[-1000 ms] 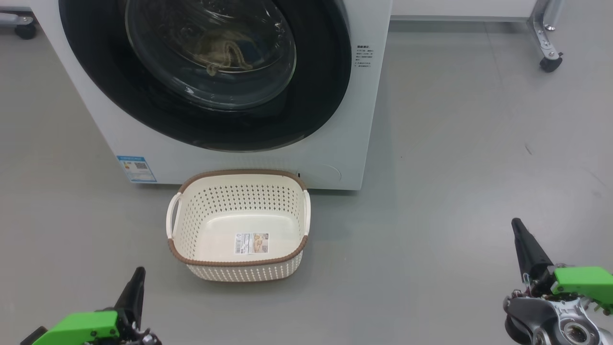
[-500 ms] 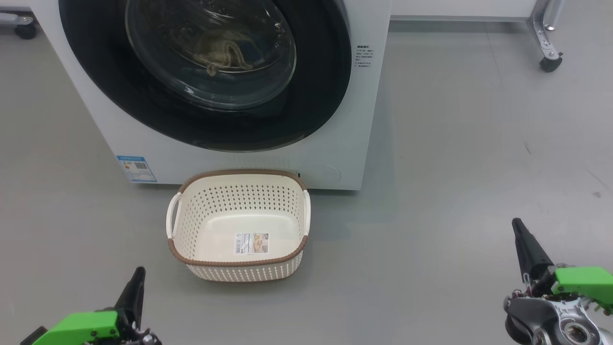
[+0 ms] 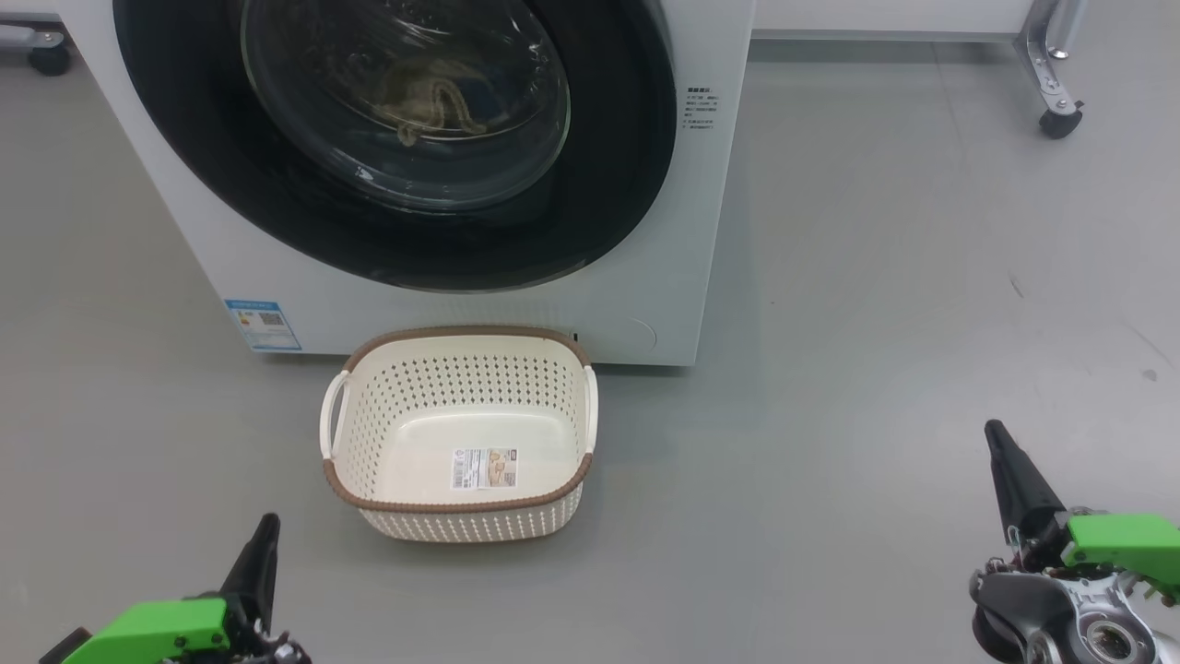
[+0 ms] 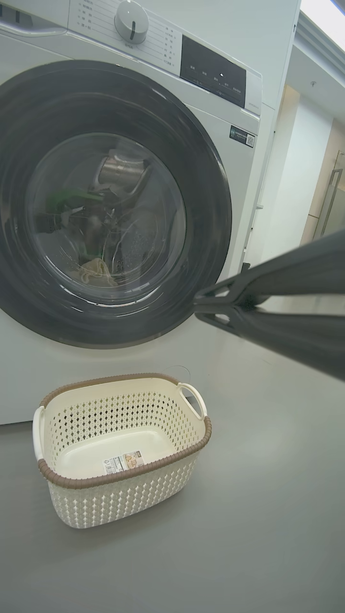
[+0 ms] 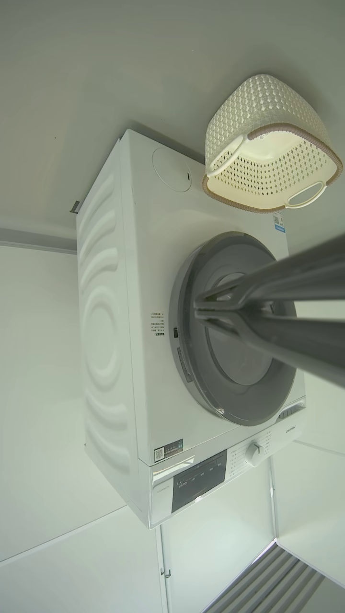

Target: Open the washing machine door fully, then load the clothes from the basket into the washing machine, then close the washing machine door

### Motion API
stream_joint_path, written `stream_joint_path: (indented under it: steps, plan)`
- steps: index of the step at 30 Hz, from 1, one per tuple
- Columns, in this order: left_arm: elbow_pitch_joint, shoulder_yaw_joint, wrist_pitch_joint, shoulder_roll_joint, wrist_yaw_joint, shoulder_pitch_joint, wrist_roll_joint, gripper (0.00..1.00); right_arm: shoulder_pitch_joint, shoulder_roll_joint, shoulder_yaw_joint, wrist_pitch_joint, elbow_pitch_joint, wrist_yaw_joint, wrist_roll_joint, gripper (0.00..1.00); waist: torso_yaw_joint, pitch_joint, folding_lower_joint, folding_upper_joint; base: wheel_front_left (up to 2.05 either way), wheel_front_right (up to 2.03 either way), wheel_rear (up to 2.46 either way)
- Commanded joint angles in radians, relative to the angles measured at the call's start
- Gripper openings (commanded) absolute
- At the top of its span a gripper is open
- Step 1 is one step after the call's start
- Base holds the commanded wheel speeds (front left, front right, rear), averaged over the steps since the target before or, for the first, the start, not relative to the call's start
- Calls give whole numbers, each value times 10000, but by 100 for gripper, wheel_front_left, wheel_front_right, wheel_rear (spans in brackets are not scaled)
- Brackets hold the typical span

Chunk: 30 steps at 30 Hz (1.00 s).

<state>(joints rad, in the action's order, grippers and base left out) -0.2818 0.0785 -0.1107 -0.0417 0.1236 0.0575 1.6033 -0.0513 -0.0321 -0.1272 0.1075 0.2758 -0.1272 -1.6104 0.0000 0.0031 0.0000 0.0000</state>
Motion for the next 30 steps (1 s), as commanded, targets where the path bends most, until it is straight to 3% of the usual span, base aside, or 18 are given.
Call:
stream_joint_path:
  steps: [1, 30]
  plan:
    - [364, 357, -28, -85, 71, 507, 49, 0, -563, -208, 162, 35, -312, -35, -4, 0, 0, 0, 0, 0, 0, 0, 0]
    - [365, 355, -27, -85, 71, 506, 51, 0, -565, -198, 147, 47, -311, -35, 8, 0, 0, 0, 0, 0, 0, 0, 0]
